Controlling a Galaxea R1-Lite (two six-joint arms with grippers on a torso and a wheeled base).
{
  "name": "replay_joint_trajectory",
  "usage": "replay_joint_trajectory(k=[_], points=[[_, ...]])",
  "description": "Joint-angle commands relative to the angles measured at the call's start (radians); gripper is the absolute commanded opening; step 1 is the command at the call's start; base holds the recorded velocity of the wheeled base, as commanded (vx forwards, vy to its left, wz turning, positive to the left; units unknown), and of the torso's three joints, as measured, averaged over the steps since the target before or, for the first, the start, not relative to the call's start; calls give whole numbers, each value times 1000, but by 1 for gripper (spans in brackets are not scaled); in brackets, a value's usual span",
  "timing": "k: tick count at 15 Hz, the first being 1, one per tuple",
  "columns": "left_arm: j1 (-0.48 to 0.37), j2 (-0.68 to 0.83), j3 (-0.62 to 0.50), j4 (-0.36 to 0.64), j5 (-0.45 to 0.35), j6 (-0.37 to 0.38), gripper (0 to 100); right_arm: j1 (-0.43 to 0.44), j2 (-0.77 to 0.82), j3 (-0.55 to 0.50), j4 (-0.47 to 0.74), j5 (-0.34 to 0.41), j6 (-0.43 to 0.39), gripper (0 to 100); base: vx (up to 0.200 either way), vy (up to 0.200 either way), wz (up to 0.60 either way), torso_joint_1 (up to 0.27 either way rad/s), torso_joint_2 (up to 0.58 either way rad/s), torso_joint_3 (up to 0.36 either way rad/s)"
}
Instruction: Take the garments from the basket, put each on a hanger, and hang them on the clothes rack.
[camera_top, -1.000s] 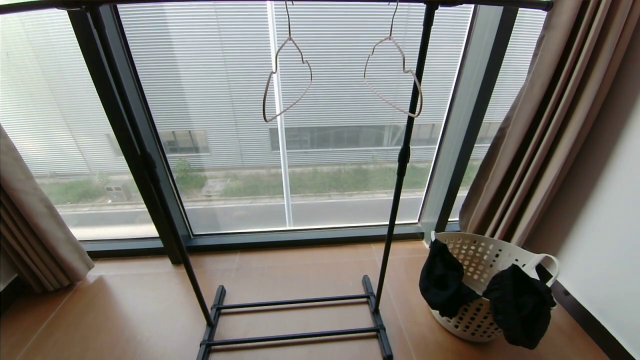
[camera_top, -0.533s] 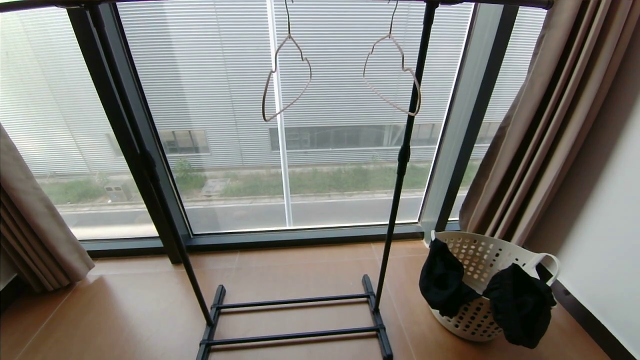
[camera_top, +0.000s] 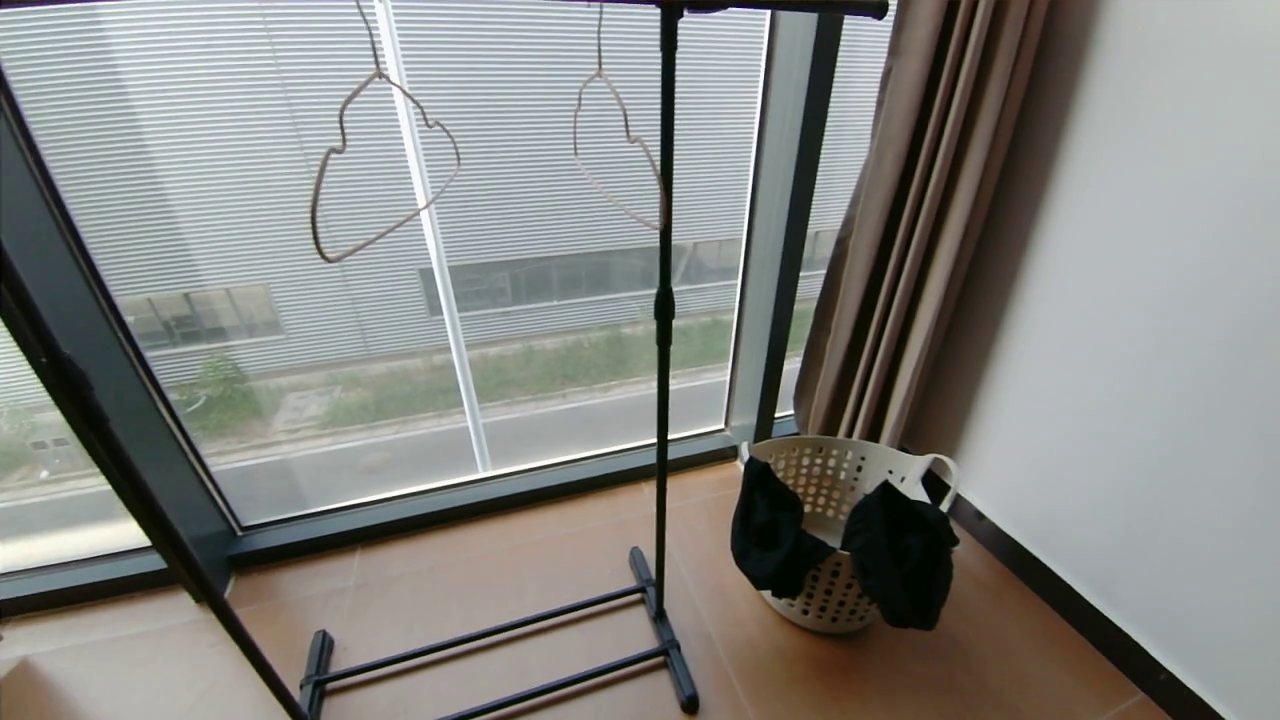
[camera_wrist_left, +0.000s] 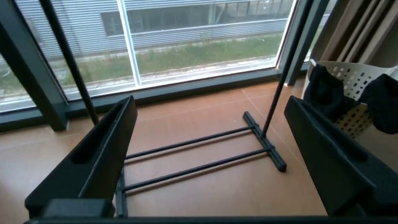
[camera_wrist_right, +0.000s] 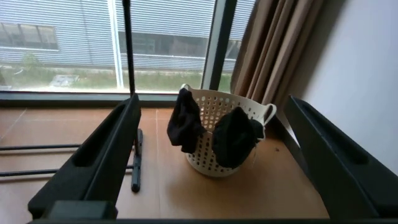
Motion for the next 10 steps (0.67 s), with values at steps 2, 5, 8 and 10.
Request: replay_joint_trajectory(k=[2,5,8,10], points=[[0,1,0,0,0,0,100,0,1,0,0,0,0,100,0,-200,0,2,2,0],[0,1,1,0,0,0,100,0,1,0,0,0,0,100,0,-200,0,4,6,7],[0,1,0,0,0,0,100,0,1,0,0,0,0,100,0,-200,0,4,-1,2],[0,1,0,0,0,0,100,0,1,0,0,0,0,100,0,-200,0,2,2,5]])
